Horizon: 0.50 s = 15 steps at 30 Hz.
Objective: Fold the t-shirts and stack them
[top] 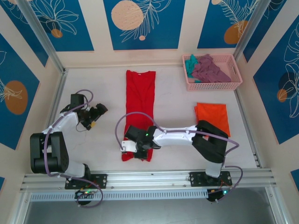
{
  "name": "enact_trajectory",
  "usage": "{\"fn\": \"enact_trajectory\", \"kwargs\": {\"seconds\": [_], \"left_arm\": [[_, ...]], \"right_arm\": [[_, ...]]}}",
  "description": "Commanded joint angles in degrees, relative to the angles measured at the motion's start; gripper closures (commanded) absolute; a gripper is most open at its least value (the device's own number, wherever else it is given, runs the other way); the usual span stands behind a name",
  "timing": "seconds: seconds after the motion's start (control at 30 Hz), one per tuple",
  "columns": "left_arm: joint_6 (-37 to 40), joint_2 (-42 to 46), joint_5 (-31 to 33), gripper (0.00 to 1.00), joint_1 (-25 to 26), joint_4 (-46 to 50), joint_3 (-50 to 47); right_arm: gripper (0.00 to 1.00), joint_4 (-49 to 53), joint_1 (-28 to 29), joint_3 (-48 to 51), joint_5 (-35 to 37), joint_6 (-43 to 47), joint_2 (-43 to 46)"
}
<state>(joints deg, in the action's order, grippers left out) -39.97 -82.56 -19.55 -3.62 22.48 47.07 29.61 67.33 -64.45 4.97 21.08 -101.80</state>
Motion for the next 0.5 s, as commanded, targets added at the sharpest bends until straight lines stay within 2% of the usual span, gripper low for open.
{"fn": "enact_trajectory", "kwargs": {"seconds": [0.0, 0.2, 0.47], "left_arm": [[-0.1, 0.2, -1.7, 0.0, 0.9, -1.4, -0.7], [-0.2, -0.7, -1.5, 0.0, 1.7, -1.6, 0.4], [0.1, -1.0, -1.6, 0.0, 1.7, -1.3, 0.9]], "right_arm": [[1.0, 7.5, 0.0, 1.5, -6.4, -1.9, 5.7], [1.0, 11.3, -4.4, -1.6, -4.3, 3.5, 8.8], [1.0, 10.4, -13.4, -11.5, 0.4, 14.4, 2.8]]}}
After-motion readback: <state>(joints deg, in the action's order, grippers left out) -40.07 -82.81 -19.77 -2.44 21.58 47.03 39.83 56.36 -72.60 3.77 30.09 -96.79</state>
